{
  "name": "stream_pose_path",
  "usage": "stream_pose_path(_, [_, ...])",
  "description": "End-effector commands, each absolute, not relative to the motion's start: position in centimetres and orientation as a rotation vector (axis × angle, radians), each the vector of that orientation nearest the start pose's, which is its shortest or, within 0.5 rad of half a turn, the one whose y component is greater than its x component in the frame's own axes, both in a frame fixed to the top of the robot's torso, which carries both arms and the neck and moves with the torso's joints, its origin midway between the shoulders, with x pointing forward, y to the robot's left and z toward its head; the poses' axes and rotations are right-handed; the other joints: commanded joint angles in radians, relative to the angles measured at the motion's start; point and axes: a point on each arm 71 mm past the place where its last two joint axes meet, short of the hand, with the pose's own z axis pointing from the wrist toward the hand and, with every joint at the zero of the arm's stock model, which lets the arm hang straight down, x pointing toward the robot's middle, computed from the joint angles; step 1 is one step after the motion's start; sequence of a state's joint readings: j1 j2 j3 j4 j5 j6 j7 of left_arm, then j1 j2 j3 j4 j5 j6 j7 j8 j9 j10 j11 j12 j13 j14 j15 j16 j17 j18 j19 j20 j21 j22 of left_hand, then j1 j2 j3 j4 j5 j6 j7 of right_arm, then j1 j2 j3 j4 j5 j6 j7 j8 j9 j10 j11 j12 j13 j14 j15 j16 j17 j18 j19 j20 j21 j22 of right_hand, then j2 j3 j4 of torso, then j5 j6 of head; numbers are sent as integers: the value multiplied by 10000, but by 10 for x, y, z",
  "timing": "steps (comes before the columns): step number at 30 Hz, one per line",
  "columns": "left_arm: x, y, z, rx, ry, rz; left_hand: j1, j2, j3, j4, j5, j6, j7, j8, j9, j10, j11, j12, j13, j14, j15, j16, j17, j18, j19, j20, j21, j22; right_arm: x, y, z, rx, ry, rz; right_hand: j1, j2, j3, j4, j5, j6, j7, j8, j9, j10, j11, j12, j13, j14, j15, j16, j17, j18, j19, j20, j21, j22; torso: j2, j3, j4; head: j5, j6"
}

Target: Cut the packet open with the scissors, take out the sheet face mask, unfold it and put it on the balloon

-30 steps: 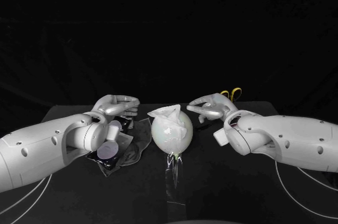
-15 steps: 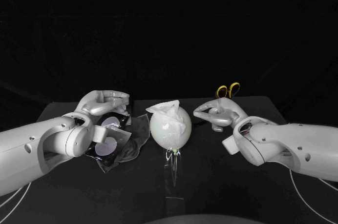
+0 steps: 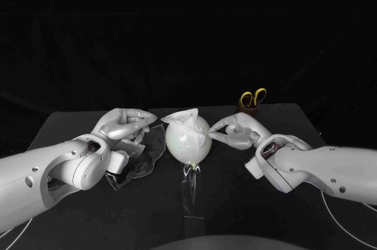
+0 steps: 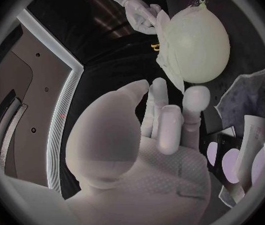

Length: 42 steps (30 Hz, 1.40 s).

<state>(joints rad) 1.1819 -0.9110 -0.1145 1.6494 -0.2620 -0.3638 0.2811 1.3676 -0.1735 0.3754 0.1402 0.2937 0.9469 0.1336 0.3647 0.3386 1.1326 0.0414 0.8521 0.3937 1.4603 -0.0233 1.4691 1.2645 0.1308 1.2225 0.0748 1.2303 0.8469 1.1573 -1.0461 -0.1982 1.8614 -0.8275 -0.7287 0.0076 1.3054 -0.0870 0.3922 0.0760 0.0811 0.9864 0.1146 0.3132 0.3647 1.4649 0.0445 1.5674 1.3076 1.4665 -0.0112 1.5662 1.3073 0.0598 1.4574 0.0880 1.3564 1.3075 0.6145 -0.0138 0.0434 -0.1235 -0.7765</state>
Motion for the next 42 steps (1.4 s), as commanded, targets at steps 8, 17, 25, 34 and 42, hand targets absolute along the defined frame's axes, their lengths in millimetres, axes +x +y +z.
stream_pose_path(8, [433, 179, -213, -9336, 18089, -14118, -271, 69, -161, 678, -7, -87, -136, 184, 96, 692, -66, 1610, 2062, 626, -81, 473, 1358, -404, 1077, -99, 1276, 2233, 389, -215, -214, 6011, 15868, 9184, -176, -86, -47, 173, -191, -30, 52, -162, -14, 1059, -28, 34, 2632, 1043, -66, 46, 2635, -144, 127, 4, 145, 1987, -12, 10, -5, -10, -77])
stream_pose_path(17, [419, 157, -220, -10095, 19023, -14038, -462, 79, -353, 1110, -13, -373, -31, 128, 92, 699, 24, 1864, 2449, 635, -2, 469, 1376, -446, 1172, -53, 1459, 2525, 390, -212, -226, 7485, 17147, 9151, -723, -128, -328, 660, -284, -303, 204, -373, -70, 1059, 111, 34, 2632, 1043, 52, 46, 2635, -154, 151, 87, 175, 2007, -8, 6, 0, -19, -44])
stream_pose_path(25, [414, 148, -224, -10617, 19661, -14127, -307, 96, -364, 1154, 33, -413, -35, 165, 116, 572, 20, 1789, 2333, 616, -3, 439, 1316, -438, 1142, -41, 1473, 2527, 391, -208, -235, 8127, 18086, 9184, -1165, -42, -579, 1163, -299, -297, 216, -415, -55, 1059, 127, 34, 2632, 1043, 74, 46, 2635, -165, 191, 128, 246, 2036, 4, 0, -10, -11, -13])
stream_pose_path(34, [412, 141, -226, -10612, 20015, -14182, -130, 34, -372, 1152, 57, -523, -6, 134, 105, 306, 34, 1334, 1640, 622, 6, 427, 1293, -496, 1295, -32, 1637, 2874, 391, -205, -234, 8616, 17924, 9459, -1372, 20, -797, 1501, -307, -280, 194, -443, -36, 1059, 110, 34, 2632, 1043, 61, 46, 2635, -165, 197, 126, 255, 2043, 22, 13, -3, 22, -30])
stream_pose_path(42, [411, 138, -228, -10754, 20178, -13889, -155, 25, -404, 1248, 41, -641, 34, 48, 60, 391, 61, 1347, 1686, 626, 23, 422, 1278, -499, 1301, -21, 1666, 2905, 389, -209, -231, 9567, 17642, 9683, -1275, 76, -795, 1504, -286, -285, 187, -457, -30, 1059, 102, 34, 2632, 1043, 55, 46, 2635, -173, 216, 122, 291, 2056, 19, 6, -9, 19, -10])
